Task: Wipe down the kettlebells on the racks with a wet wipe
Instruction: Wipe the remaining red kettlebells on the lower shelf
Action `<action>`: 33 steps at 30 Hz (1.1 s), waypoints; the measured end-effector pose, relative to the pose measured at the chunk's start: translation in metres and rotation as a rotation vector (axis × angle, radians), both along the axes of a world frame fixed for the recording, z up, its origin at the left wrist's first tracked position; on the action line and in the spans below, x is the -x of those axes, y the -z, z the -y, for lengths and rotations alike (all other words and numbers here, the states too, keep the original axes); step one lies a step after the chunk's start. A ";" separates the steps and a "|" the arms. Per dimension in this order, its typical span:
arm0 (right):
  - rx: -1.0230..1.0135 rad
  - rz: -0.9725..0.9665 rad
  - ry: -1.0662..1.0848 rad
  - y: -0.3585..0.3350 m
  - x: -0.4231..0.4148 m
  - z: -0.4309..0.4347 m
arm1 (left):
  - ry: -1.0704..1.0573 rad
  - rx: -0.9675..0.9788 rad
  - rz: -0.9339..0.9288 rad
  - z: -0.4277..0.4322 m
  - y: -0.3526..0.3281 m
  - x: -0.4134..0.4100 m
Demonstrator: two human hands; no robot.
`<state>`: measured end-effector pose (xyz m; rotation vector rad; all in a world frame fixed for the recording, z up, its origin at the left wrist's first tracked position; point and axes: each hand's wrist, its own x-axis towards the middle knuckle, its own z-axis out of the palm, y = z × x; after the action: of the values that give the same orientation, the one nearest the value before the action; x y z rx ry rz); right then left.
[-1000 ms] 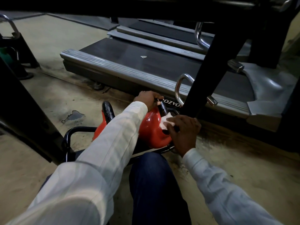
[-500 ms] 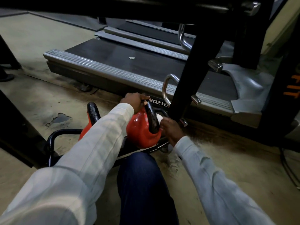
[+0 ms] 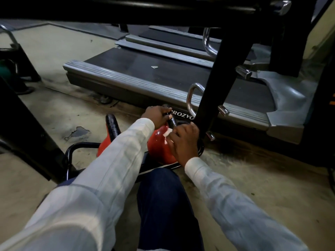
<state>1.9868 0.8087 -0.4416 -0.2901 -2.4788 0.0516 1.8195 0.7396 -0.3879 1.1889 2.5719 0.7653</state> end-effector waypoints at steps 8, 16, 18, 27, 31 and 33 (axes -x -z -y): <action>1.213 -0.382 0.055 0.014 -0.013 -0.004 | 0.043 -0.288 0.128 0.015 0.016 -0.020; 1.868 -0.115 -0.213 -0.023 0.023 -0.012 | 0.055 -0.264 0.146 0.018 0.010 -0.022; 1.703 -0.022 -0.200 -0.013 0.015 -0.023 | 0.065 -0.253 0.137 0.018 0.010 -0.020; 1.608 -0.186 -0.101 0.012 -0.011 -0.019 | 0.066 -0.283 0.187 0.018 0.013 -0.020; 1.854 -0.202 -0.090 0.007 0.016 -0.021 | 0.056 -0.267 0.173 0.017 0.013 -0.019; 1.850 -0.164 -0.106 0.005 0.011 -0.022 | 0.053 -0.253 0.164 0.017 0.013 -0.018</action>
<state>1.9754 0.8307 -0.4469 -0.7804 -1.5075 2.2334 1.8376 0.7227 -0.4010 1.2003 2.3541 1.1518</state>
